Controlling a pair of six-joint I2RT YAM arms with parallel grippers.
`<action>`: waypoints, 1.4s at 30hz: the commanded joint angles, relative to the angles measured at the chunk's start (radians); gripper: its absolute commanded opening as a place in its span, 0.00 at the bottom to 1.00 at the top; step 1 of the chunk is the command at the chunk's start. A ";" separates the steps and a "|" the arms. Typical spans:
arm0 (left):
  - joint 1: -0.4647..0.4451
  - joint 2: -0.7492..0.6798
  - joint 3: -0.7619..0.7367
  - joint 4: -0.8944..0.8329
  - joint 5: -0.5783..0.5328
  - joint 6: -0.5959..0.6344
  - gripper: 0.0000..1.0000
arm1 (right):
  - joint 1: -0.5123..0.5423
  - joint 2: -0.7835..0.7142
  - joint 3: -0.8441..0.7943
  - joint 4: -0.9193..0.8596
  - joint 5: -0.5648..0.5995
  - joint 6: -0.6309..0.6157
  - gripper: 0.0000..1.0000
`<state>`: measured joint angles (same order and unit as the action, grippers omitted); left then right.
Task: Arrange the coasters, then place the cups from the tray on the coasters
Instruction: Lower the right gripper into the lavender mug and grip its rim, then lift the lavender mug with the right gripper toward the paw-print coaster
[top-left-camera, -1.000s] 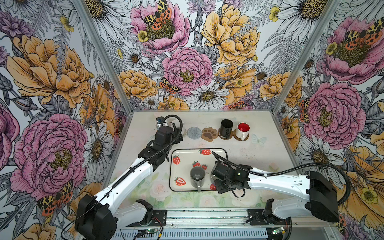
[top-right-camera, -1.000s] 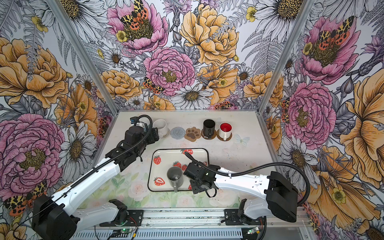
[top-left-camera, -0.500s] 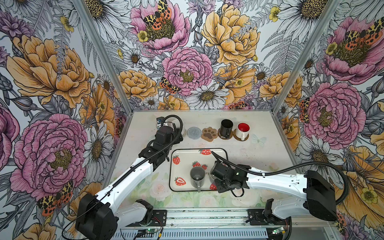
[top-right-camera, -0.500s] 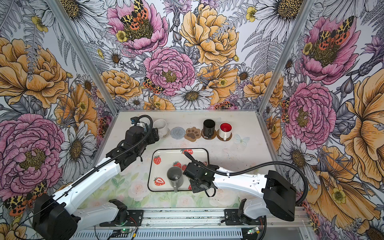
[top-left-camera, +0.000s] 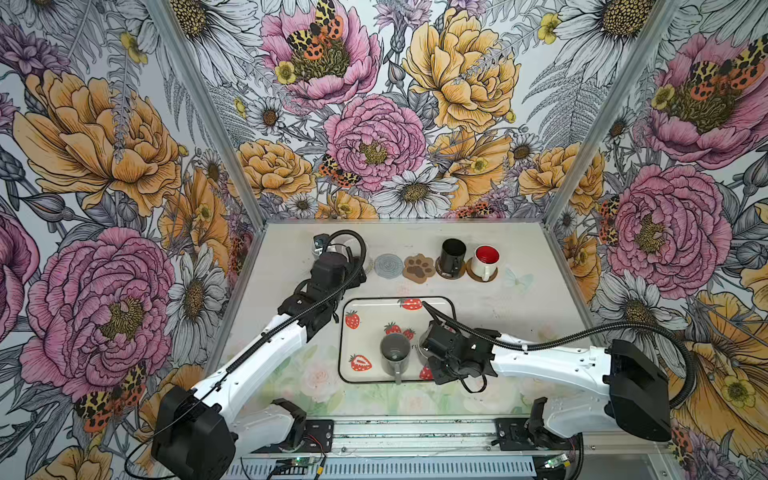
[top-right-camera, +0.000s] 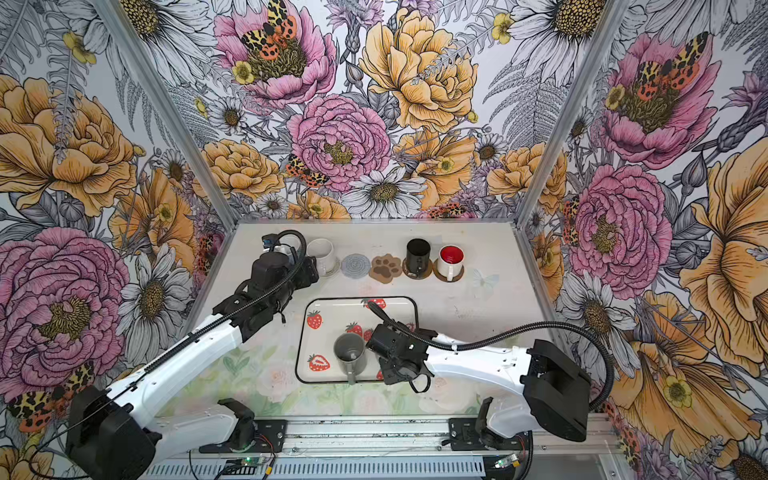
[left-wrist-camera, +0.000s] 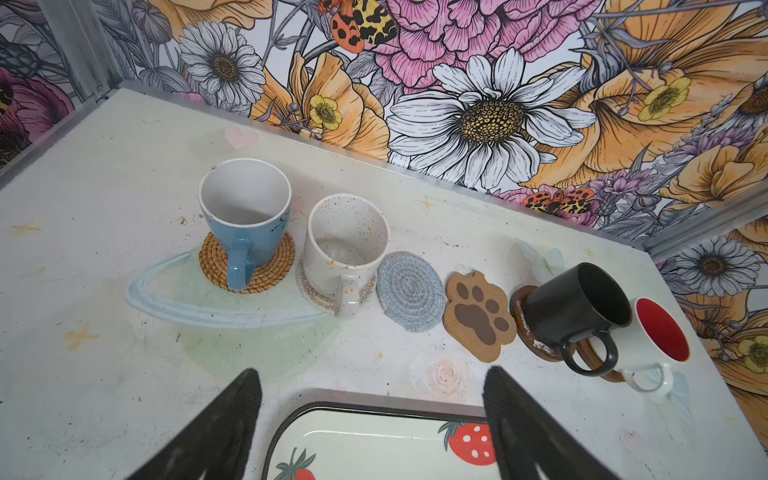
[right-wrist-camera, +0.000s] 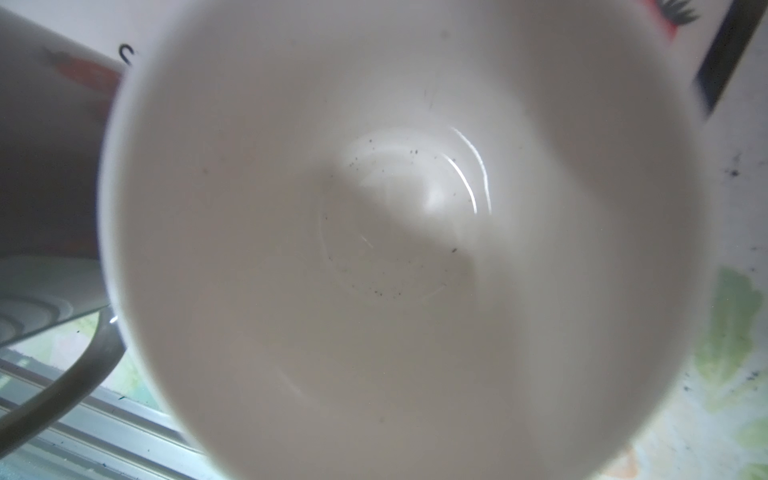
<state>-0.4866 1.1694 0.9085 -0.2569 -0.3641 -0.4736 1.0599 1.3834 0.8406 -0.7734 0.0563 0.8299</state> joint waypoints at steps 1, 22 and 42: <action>0.009 0.006 -0.004 0.018 0.024 -0.013 0.85 | -0.007 0.018 0.007 0.018 0.007 0.002 0.09; 0.014 0.013 -0.005 0.016 0.026 -0.010 0.85 | -0.034 -0.062 -0.003 0.015 0.034 -0.012 0.00; 0.028 0.010 -0.012 0.010 0.030 -0.011 0.85 | -0.120 -0.063 0.089 0.010 0.056 -0.113 0.00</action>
<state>-0.4686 1.1812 0.9081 -0.2573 -0.3492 -0.4736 0.9531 1.3392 0.8680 -0.8013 0.0605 0.7525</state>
